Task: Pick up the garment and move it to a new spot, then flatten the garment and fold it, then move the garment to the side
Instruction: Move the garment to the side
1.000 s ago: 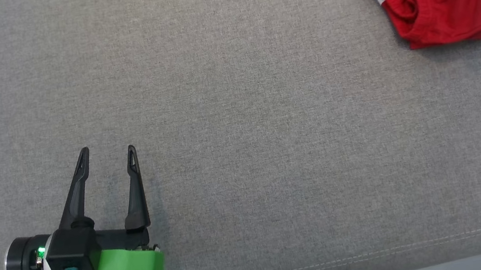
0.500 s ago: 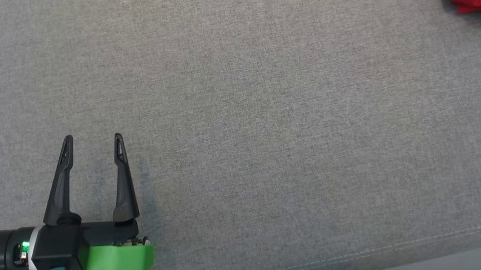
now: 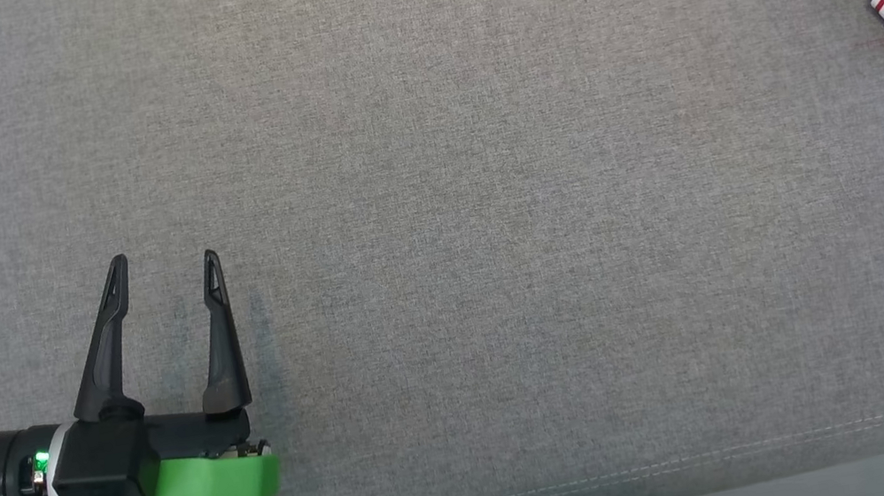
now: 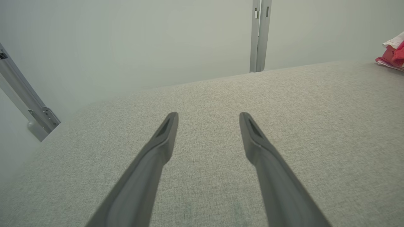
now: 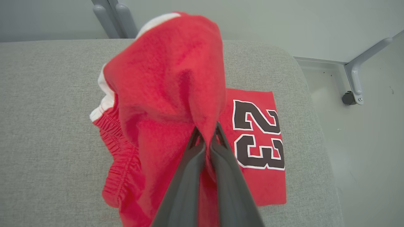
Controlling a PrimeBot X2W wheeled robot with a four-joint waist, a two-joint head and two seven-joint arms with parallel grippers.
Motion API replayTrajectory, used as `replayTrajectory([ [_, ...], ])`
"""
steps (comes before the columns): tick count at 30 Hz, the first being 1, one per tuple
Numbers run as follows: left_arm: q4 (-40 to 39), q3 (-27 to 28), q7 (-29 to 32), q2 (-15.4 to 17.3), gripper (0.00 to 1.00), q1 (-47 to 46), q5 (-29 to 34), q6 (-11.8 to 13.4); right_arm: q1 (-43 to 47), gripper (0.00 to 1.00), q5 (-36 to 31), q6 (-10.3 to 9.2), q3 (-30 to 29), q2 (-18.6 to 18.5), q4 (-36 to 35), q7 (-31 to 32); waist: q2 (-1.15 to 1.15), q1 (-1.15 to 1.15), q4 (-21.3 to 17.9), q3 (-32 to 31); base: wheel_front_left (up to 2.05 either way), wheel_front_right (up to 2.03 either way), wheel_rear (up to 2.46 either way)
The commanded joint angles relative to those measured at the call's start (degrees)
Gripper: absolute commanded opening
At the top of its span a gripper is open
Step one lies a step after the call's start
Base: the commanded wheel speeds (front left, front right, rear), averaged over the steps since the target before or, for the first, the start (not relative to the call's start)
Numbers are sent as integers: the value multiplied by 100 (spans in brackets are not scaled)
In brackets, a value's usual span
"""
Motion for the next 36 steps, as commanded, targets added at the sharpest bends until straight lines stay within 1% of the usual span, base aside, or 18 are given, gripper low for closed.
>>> replayTrajectory([
  [1,-33,19,-12,48,100,13,53,13,-35,0,21,-2,24,-16,17,-32,0,0,2,10,0,0,0],
  [7,-39,16,-12,53,100,5,71,17,-43,0,-61,-2,143,-58,99,-98,0,0,7,68,0,0,0],
  [11,-45,11,-12,50,100,-16,81,34,-53,0,-89,-2,206,-20,204,-153,0,0,21,94,0,0,0],
  [13,-37,18,-12,56,100,-18,82,32,-114,0,-186,-2,247,-30,283,-263,0,0,28,101,0,0,0],
  [14,-31,23,-12,59,100,-25,78,31,-123,25,-226,-2,278,-17,329,-290,0,0,34,101,0,0,0],
  [15,-27,29,-12,62,100,-32,73,33,-108,53,-250,-2,309,7,372,-296,0,0,37,101,0,0,0],
  [16,-23,34,-12,61,100,-33,71,37,-98,100,-295,-2,345,19,412,-300,0,0,40,101,0,0,0],
  [21,-21,37,-12,45,100,-34,63,62,-170,100,-451,-2,435,50,615,-436,0,0,53,111,0,0,0],
  [23,-10,39,-11,39,100,-49,55,69,-238,100,-526,-2,459,47,682,-594,0,0,56,107,0,0,0],
  [27,21,49,-12,24,100,-48,26,79,-195,100,-487,-2,462,186,707,-805,0,0,47,20,0,0,0],
  [29,37,55,-12,14,100,-31,7,80,-186,100,-415,-2,376,266,686,-1071,0,0,42,-68,0,0,0],
  [30,37,55,-12,14,100,-31,7,80,-186,100,-415,-2,376,266,686,-1071,0,0,42,-68,0,0,0],
  [33,45,63,-12,-8,100,17,-35,84,-50,100,-307,-2,271,455,616,-1579,0,0,36,-235,0,0,0],
  [34,65,75,-12,-18,100,85,-37,94,78,100,-324,-2,271,565,563,-1953,0,0,25,-372,0,0,0],
  [35,65,75,-12,-18,100,85,-37,94,78,100,-324,-2,271,565,563,-1953,0,0,25,-372,0,0,0],
  [36,59,88,-12,-27,100,105,-46,103,136,100,-277,-2,235,631,557,-2131,0,0,13,-439,0,0,0],
])
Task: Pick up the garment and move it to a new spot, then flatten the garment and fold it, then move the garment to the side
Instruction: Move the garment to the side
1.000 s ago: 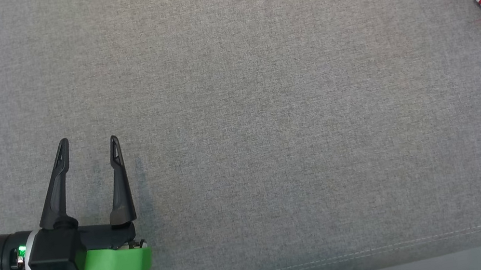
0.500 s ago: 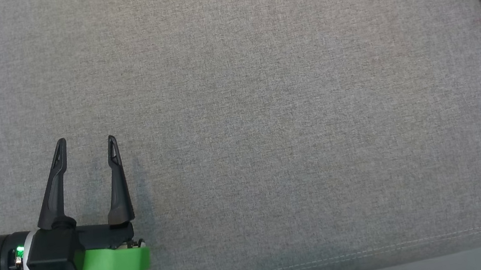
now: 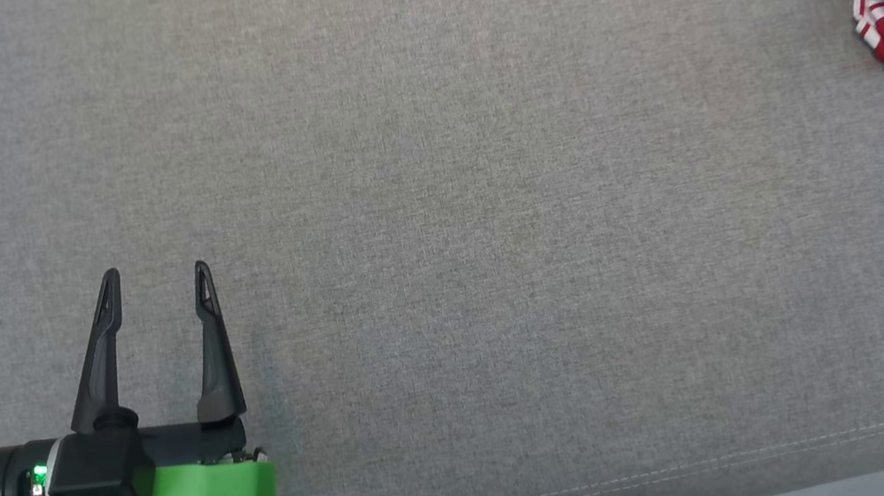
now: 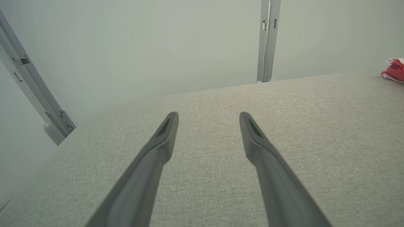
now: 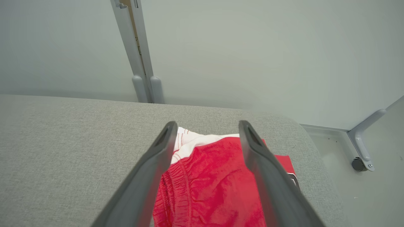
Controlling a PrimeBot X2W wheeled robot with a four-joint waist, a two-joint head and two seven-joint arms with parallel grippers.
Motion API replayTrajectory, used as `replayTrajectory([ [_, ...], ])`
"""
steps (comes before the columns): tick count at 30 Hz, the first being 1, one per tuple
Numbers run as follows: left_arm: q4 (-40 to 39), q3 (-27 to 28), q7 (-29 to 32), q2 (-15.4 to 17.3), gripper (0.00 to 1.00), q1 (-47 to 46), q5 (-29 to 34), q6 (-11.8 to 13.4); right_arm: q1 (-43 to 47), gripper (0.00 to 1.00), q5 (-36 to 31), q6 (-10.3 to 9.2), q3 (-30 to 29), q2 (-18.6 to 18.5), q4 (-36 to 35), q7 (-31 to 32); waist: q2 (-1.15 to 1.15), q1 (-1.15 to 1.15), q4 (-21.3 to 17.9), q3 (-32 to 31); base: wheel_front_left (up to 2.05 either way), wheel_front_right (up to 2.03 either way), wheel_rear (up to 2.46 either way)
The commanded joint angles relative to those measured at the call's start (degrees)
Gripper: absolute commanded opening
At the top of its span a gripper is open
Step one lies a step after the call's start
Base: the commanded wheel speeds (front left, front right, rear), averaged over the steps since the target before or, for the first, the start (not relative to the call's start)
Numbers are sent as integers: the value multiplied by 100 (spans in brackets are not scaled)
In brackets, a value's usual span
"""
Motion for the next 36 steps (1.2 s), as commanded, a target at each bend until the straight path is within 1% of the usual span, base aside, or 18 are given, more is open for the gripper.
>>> replayTrajectory([
  [1,-4,30,-12,-6,100,74,-17,41,141,100,59,-2,-35,46,8,-170,0,0,-37,-217,0,0,0],
  [3,21,36,-12,-17,100,112,-31,39,310,100,127,-2,-80,198,8,-502,0,0,-52,-363,0,0,0],
  [4,42,55,-12,-26,100,161,-50,47,470,100,146,-2,-90,348,3,-788,0,0,-70,-508,0,0,0],
  [6,79,76,-11,-39,100,244,-59,53,596,100,195,-2,-168,483,9,-1072,0,0,-93,-649,0,0,0],
  [9,105,118,-12,-51,100,318,-98,65,804,100,94,-2,-272,712,-22,-1308,0,0,-149,-832,0,0,0],
  [12,100,168,-12,-61,100,412,-116,55,917,100,-58,-2,-716,937,-105,-1356,0,0,-213,-974,0,0,0],
  [17,151,207,-12,-78,100,484,-121,16,1547,100,-806,-2,-1865,1333,-552,-1359,0,0,-265,-1184,0,0,0],
  [21,206,208,-11,-90,100,566,-130,-12,2231,100,-1594,-2,-2834,1670,-1032,-1359,0,0,-250,-1363,0,0,0],
  [26,286,243,-11,-99,100,670,-147,-33,3163,100,-2582,-2,-3877,2144,-1731,-1361,0,0,-259,-1566,0,0,0],
  [32,392,318,-11,-114,100,782,-194,41,4065,100,-3402,-2,-4565,2635,-2325,-1361,0,0,-279,-1761,0,0,0],
  [35,445,362,-11,-122,100,848,-209,92,4411,100,-3677,-2,-4803,2837,-2543,-1361,0,0,-301,-1860,0,0,0],
  [36,445,362,-11,-122,100,848,-209,92,4411,100,-3677,-2,-4803,2837,-2543,-1361,0,0,-301,-1860,0,0,0],
])
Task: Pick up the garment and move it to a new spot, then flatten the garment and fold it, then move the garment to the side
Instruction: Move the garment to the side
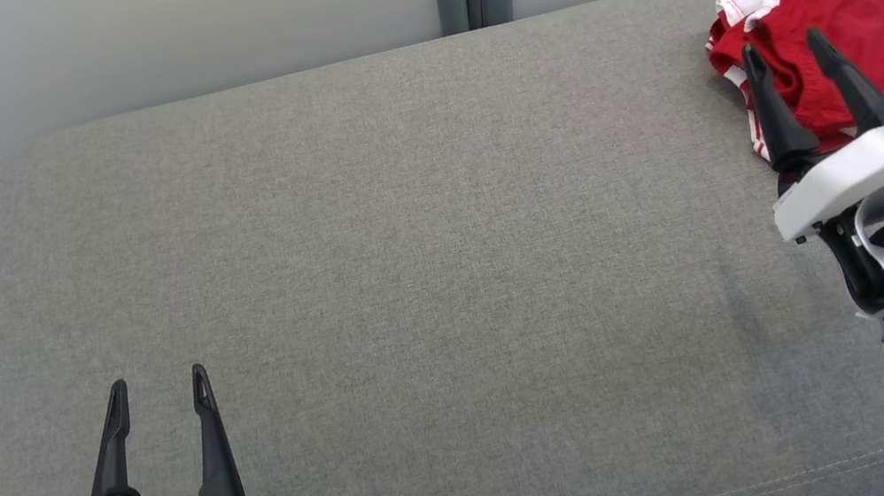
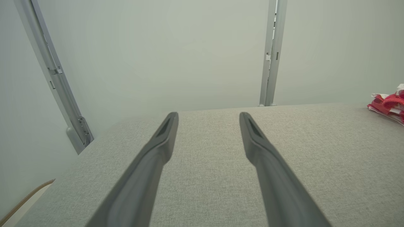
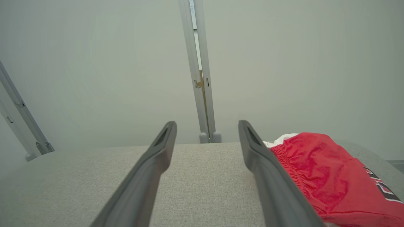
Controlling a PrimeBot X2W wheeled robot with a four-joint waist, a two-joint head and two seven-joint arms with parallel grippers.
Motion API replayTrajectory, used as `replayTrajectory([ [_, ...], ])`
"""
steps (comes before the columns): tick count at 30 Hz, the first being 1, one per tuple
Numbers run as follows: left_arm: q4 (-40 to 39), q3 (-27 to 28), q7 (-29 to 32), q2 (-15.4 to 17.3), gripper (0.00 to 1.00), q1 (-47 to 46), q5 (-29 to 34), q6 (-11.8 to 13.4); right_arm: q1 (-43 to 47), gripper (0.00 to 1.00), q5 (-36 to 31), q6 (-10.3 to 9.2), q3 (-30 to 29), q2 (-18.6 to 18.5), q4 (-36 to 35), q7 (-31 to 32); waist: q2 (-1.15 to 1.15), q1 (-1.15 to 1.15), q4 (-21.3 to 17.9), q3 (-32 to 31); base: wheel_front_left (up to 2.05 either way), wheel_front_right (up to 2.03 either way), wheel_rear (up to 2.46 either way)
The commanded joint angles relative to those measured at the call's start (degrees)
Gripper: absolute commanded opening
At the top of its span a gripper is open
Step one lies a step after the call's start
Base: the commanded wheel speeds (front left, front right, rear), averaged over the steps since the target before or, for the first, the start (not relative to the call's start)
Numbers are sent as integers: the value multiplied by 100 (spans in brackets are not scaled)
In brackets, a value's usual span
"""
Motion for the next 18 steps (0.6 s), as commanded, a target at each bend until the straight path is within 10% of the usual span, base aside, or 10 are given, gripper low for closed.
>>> replayTrajectory([
  [1,27,22,-11,1,100,69,-25,44,215,100,-148,0,-98,88,-116,-19,0,1,-29,-91,0,0,0],
  [18,129,237,-11,-15,100,424,97,286,1849,100,-1428,0,-1011,1060,-1153,-20,0,1,-131,-472,0,0,0],
])
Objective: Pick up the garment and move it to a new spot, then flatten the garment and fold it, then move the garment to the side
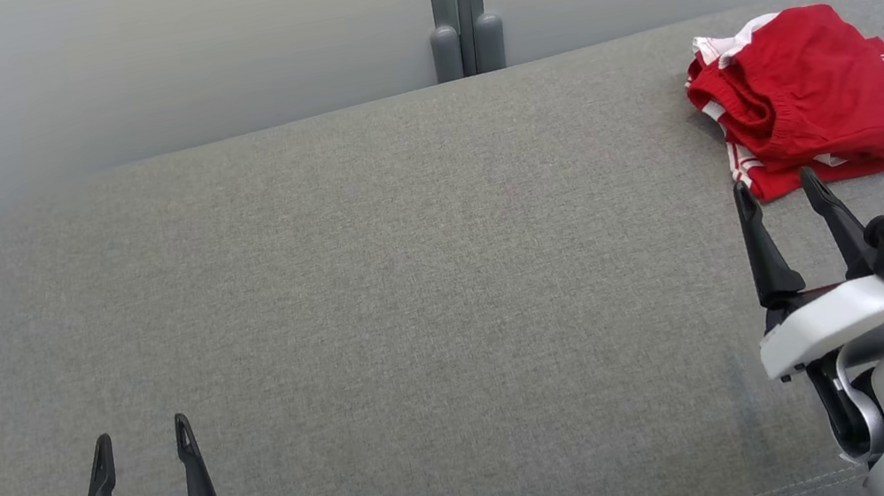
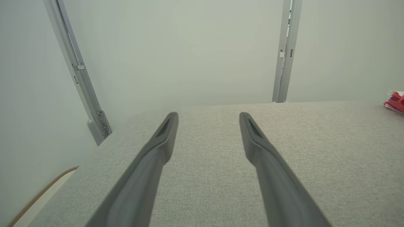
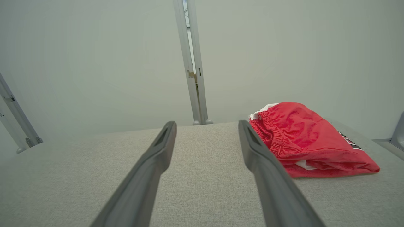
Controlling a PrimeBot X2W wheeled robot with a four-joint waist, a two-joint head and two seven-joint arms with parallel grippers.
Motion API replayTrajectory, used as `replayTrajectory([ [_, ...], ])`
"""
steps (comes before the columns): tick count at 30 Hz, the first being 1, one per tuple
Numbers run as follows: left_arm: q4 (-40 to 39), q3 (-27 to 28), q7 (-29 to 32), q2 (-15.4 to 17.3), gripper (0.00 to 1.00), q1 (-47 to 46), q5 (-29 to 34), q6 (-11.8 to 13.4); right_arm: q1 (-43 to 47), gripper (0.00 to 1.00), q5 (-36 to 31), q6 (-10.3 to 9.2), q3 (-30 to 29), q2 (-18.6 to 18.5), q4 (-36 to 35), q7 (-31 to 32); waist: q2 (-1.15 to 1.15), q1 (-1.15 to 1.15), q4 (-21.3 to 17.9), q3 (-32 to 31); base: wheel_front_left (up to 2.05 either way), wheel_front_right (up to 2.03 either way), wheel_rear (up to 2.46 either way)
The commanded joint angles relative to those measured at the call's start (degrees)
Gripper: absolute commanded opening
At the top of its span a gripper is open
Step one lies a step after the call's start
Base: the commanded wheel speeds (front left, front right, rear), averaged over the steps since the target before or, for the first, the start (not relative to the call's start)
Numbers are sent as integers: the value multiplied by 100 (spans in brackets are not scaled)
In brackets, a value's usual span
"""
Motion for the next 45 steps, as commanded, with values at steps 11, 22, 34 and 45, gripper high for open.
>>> replayTrajectory([
  [11,84,68,-12,113,100,258,-58,-214,714,100,-226,0,-17,211,-428,-20,0,0,-81,-217,0,0,0],
  [22,150,38,-11,157,100,276,-155,-389,1012,100,-194,0,288,245,-481,-20,0,0,-81,-247,0,0,0],
  [34,214,56,-12,134,100,257,-144,-404,970,100,-137,0,347,250,-524,-20,0,0,-70,-256,0,0,0],
  [45,184,51,0,125,0,234,-134,-400,971,0,-150,0,370,265,-494,0,0,0,-75,-261,0,0,0],
])
